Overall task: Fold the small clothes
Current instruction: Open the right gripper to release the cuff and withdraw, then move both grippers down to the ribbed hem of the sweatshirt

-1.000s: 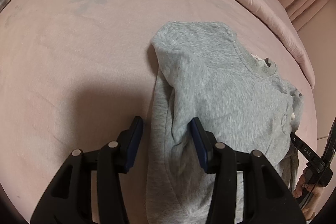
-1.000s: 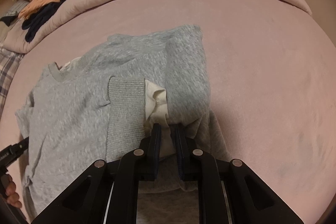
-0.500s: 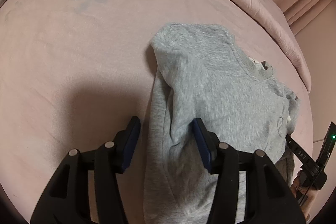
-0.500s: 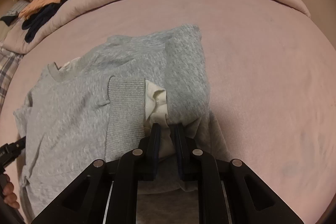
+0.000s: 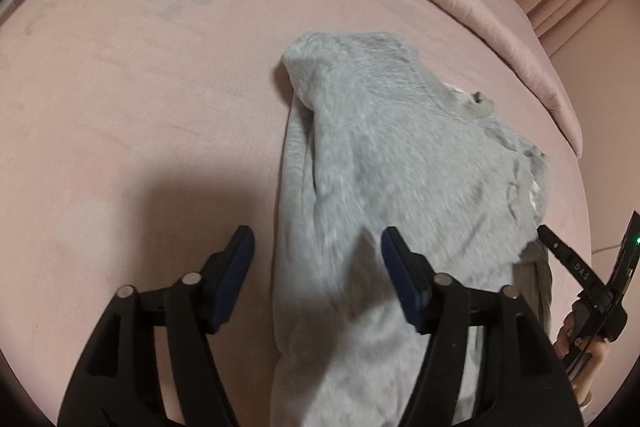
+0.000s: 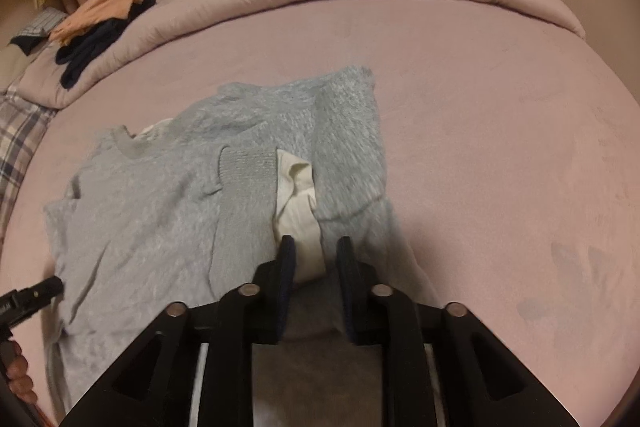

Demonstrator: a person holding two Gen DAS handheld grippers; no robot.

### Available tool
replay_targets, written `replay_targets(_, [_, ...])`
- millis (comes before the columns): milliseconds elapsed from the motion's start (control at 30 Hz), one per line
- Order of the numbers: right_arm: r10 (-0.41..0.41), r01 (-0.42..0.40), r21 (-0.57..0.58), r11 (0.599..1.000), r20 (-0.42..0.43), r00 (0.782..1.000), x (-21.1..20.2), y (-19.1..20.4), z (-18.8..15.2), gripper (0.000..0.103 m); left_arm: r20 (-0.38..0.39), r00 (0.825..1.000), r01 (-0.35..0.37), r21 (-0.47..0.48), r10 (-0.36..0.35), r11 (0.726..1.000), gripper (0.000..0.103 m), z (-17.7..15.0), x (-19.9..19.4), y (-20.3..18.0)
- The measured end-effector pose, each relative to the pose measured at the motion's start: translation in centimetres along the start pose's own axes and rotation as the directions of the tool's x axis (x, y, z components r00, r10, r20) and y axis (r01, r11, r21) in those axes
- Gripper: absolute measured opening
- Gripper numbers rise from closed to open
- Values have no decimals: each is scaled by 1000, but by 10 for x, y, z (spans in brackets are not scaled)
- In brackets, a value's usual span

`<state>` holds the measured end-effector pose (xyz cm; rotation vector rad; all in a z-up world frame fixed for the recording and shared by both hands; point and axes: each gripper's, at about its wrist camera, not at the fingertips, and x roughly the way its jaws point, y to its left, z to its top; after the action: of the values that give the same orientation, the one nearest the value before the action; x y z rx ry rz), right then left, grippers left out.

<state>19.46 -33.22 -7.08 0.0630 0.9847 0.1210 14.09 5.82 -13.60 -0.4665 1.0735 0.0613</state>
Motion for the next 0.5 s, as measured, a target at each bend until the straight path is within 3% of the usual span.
replay_targets(100, [19, -19, 0, 1000, 37, 999, -24, -5, -5, 57, 43, 999, 3, 31, -4, 1000, 83, -12, -22, -10])
replay_targets(200, [83, -84, 13, 996, 67, 994, -48, -10, -8, 69, 80, 996, 24, 57, -28, 998, 88, -24, -44, -21])
replay_targets(500, [131, -138, 49, 989, 131, 983, -99, -21, -31, 75, 128, 987, 88, 91, -99, 992, 96, -60, -91, -40])
